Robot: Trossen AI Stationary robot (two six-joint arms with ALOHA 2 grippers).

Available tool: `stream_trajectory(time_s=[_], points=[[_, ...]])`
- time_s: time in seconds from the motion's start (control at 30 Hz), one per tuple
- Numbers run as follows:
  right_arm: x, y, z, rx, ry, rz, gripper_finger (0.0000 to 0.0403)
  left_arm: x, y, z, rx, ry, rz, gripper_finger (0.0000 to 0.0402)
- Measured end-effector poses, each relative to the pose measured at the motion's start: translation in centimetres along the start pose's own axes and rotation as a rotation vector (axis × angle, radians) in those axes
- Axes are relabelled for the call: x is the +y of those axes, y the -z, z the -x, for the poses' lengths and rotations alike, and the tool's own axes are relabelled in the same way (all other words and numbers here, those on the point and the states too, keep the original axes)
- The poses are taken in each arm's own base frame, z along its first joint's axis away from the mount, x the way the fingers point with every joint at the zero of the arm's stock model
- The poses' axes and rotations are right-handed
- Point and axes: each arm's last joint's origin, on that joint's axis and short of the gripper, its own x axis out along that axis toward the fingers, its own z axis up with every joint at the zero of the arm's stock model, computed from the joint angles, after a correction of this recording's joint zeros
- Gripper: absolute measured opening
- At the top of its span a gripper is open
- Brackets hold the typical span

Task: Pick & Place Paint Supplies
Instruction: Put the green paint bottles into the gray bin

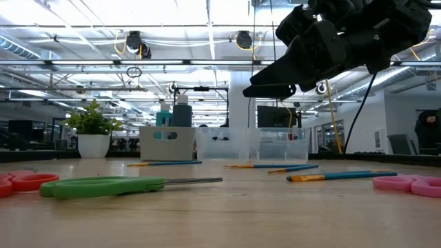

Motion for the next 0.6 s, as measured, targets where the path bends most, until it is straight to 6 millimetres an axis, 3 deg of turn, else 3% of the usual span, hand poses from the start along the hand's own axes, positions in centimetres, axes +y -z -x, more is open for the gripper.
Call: stream_trajectory(time_s=[0.13, 0.6], points=[[0.0, 0.0, 0.0, 0.0, 0.0, 0.0, 0.0293, 0.3, -0.3, 0.0, -0.028, -0.022, 0.017, 0.0122], [0.0, 0.0, 0.0, 0.0, 0.0, -0.026, 0.0293, 3.9, -1.6, 2.8, -0.162, -0.269, 0.234, 0.0122]])
